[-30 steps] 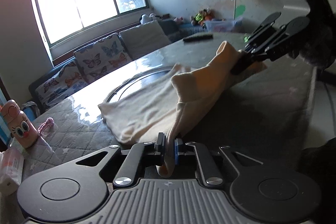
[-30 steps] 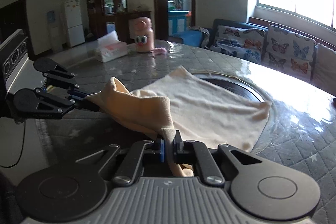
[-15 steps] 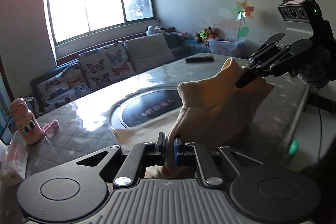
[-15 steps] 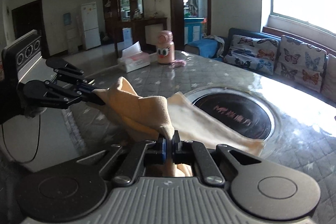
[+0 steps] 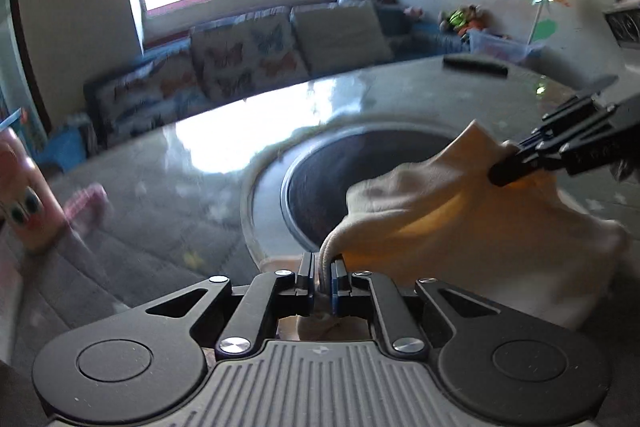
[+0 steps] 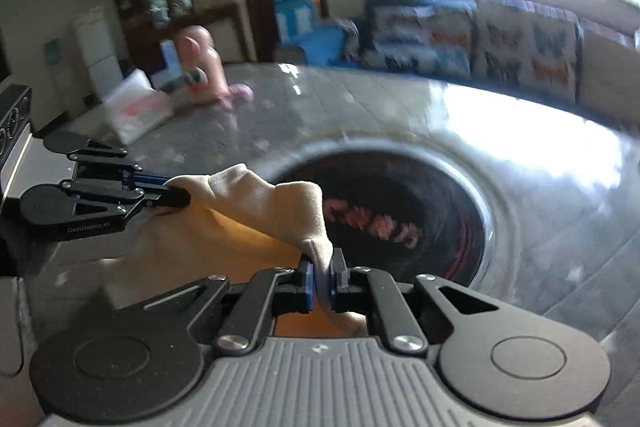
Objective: Fold clothes
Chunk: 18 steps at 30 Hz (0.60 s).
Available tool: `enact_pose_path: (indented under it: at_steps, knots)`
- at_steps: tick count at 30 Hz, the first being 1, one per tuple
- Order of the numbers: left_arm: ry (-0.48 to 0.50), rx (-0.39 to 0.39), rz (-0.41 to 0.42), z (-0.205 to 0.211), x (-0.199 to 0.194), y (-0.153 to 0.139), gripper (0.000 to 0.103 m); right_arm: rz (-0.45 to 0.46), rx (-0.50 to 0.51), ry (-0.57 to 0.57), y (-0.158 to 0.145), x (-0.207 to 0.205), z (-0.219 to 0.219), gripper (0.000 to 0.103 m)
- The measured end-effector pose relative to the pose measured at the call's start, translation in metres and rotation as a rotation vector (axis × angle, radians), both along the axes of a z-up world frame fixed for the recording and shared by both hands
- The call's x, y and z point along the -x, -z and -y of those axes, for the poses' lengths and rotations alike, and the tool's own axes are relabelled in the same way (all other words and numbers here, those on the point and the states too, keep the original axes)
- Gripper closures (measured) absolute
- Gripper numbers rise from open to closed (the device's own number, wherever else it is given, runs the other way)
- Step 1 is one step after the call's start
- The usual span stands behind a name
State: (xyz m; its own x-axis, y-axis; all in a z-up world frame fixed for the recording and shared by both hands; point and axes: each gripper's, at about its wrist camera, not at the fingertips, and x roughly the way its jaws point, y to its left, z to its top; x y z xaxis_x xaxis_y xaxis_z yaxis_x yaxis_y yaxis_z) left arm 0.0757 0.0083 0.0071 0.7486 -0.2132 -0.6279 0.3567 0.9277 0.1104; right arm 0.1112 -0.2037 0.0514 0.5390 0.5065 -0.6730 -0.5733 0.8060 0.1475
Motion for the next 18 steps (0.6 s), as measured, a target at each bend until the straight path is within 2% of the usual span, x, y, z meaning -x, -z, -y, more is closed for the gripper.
enact_pose_path:
  at_steps: [3,5,6,10,13,18]
  knots:
    - [-0.026,-0.002,-0.003,-0.001,-0.006,0.010,0.090,-0.009,0.026,0.067,0.022,-0.010,0.000,0.087]
    - [-0.041,0.005,-0.003,-0.002,-0.006,0.008,0.083,-0.024,0.010,0.116,0.031,-0.013,0.009,0.082]
    - [-0.047,0.003,0.006,-0.004,-0.004,0.005,0.083,-0.022,0.004,0.131,0.031,-0.012,0.013,0.079]
    - [-0.081,0.024,0.020,-0.014,0.002,-0.006,0.083,0.026,-0.019,0.173,0.018,-0.001,0.031,0.079]
    - [-0.082,0.031,0.046,-0.013,0.008,-0.017,0.083,0.054,-0.029,0.171,0.008,0.009,0.038,0.079]
    - [-0.008,0.043,0.043,0.012,0.012,-0.026,0.084,0.015,-0.032,0.120,0.011,0.008,0.026,0.084]
